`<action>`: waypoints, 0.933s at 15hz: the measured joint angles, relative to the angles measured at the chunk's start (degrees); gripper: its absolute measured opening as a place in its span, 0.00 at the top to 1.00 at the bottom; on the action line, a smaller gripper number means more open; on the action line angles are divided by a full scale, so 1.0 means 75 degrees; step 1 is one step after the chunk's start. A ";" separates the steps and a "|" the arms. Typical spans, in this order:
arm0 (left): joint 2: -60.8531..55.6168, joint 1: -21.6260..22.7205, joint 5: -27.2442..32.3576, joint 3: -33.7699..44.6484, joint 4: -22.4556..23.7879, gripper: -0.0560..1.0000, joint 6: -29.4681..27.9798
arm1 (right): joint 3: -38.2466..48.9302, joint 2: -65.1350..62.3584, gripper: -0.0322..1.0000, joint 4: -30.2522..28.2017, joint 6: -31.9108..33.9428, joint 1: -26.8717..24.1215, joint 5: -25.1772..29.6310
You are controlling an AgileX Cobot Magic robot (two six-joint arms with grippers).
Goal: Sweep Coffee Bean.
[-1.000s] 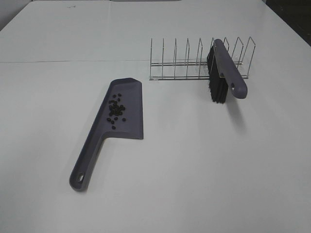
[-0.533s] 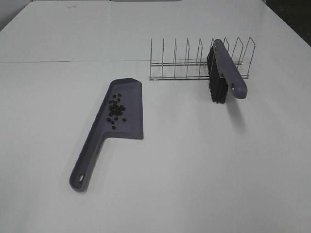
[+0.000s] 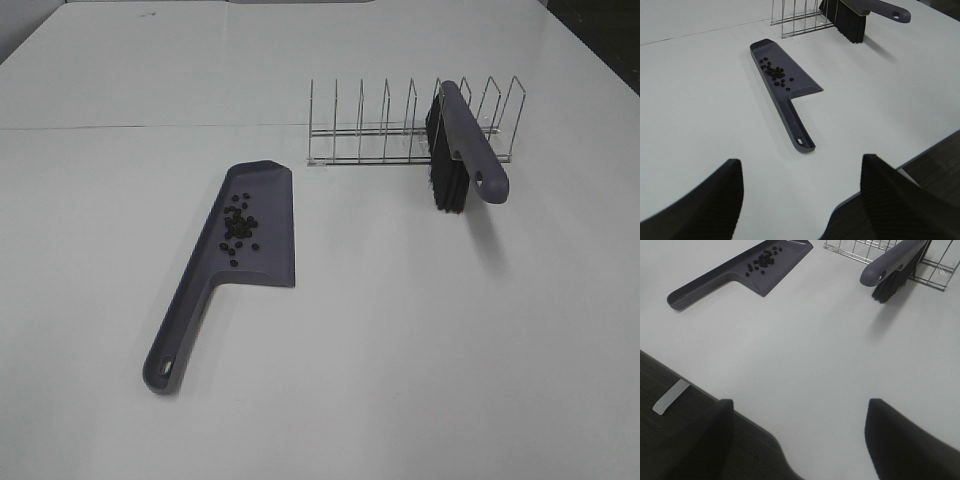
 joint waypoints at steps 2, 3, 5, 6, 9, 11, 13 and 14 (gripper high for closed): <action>0.0000 0.0000 -0.0008 0.0000 -0.0015 0.35 0.0107 | 0.0000 0.0000 0.34 0.0000 0.0000 0.0000 0.0000; 0.0000 0.0000 -0.0008 0.0000 0.0000 0.35 0.0107 | 0.0000 0.0000 0.34 0.0000 0.0000 0.0000 0.0000; 0.0000 0.0000 -0.0008 0.0000 0.0008 0.35 0.0160 | 0.0000 0.0000 0.34 0.0000 0.0000 0.0000 0.0000; 0.0000 0.0000 -0.0008 0.0000 0.0008 0.35 0.0160 | 0.0000 0.0000 0.34 0.0000 0.0000 0.0000 0.0000; 0.0000 0.0000 -0.0008 0.0000 0.0008 0.35 0.0160 | 0.0000 0.0000 0.34 0.0000 0.0000 0.0000 0.0000; 0.0000 0.0000 -0.0008 0.0000 0.0008 0.35 0.0160 | 0.0000 0.0000 0.34 0.0000 0.0000 0.0000 0.0000; 0.0000 0.0000 -0.0008 0.0000 0.0008 0.35 0.0160 | 0.0000 0.0000 0.34 0.0000 0.0000 0.0000 0.0000; 0.0000 0.0000 -0.0008 0.0000 0.0008 0.35 0.0160 | 0.0000 0.0000 0.34 0.0000 0.0000 0.0000 0.0000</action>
